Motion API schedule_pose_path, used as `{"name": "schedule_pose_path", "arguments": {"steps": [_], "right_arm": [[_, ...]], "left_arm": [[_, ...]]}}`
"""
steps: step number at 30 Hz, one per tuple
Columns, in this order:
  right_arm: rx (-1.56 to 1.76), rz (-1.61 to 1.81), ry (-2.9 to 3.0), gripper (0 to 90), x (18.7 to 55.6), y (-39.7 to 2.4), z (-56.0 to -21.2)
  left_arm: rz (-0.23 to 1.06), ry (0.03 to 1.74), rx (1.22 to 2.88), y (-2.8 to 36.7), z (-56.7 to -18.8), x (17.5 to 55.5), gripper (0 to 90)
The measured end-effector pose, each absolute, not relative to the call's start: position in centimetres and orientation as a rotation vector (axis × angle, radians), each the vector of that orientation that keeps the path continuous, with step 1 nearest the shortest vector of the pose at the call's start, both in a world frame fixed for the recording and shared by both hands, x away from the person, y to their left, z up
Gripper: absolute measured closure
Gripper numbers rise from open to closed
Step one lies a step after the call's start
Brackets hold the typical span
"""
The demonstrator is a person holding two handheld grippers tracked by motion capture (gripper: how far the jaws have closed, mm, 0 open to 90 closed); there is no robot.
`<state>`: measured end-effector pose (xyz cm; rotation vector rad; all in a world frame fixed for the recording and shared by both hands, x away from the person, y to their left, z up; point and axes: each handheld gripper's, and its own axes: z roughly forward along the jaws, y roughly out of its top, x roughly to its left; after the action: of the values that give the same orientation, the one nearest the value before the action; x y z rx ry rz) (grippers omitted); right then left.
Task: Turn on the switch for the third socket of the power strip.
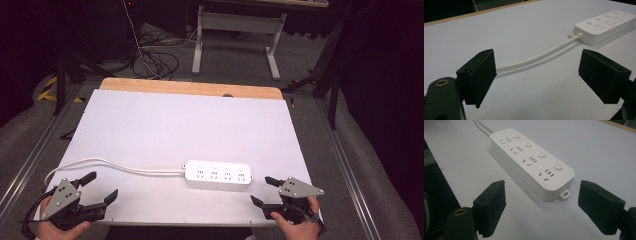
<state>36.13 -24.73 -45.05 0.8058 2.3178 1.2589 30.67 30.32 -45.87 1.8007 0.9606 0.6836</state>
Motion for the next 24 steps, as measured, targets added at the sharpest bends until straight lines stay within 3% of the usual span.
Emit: {"name": "schedule_pose_path", "arguments": {"steps": [24], "right_arm": [[0.717, 1.267, 2.384, 36.1, 38.9, -21.5, -41.5]], "left_arm": [[0.711, 0.934, 1.839, 29.8, -45.9, 30.6, 14.7]]}}
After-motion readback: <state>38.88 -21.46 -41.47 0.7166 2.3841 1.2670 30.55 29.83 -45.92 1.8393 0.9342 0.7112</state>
